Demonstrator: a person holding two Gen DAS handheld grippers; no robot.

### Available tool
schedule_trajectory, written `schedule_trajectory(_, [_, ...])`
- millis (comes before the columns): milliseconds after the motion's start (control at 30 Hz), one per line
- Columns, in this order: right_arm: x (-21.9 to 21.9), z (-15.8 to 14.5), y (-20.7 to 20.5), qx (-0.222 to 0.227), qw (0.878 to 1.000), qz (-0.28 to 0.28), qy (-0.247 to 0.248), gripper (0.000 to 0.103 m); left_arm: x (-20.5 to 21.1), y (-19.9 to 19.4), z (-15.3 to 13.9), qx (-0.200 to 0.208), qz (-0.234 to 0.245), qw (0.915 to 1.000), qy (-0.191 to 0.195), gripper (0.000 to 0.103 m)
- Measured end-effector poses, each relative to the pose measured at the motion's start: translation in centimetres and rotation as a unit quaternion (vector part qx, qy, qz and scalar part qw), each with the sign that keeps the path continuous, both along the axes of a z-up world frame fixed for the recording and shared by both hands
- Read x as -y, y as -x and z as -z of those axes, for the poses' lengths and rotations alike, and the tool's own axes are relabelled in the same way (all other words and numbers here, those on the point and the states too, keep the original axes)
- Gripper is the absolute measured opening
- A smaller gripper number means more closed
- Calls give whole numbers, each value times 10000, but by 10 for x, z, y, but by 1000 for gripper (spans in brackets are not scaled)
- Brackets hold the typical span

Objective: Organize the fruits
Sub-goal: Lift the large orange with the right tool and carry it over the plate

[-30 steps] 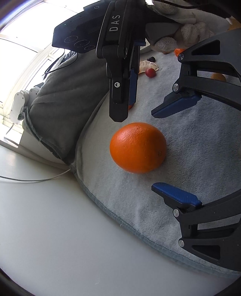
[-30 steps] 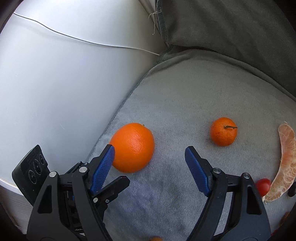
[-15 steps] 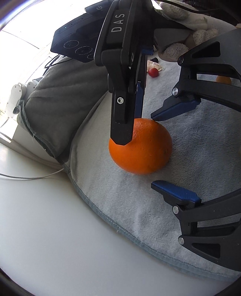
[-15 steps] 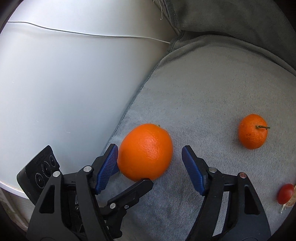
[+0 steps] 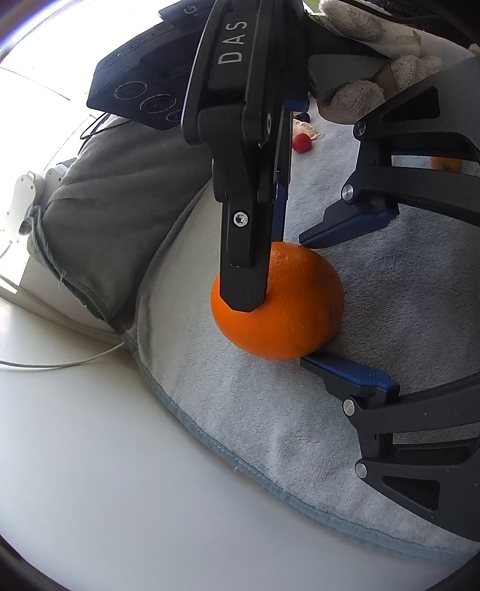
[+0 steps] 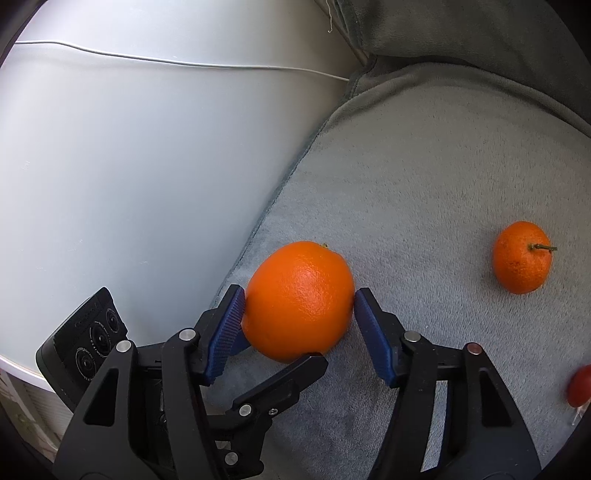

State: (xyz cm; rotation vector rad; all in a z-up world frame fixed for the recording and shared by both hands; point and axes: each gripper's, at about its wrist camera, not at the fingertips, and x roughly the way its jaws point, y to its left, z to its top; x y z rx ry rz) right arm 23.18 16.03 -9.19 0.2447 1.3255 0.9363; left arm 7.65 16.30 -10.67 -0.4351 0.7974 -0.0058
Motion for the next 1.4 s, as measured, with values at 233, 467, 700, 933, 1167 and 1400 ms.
schedule_trajectory(233, [7,-9,4,64,9999,45,-120,64,11,2,-7,91,60,9998,-184,57])
schedule_trajectory(467, [31,-30,6,292,9993,139,-186,64,30,1,-22,263,196,9990,-295,57])
schedule_trajectory(700, [70,-52,11,513,9979,298,-249,64,60,-2,-38,453,434,9972,-412,57])
schedule_trajectory(933, [120,-69,16,680,9955,602,-285,64,101,0,-51,625,742,9940,-497,57])
schedule_trajectory(1167, [172,-80,17,802,9918,955,-276,64,142,-6,-60,720,1099,9900,-507,57])
schedule_trajectory(1400, [230,-87,18,829,9877,1312,-210,64,186,-18,-63,704,1494,9850,-499,57])
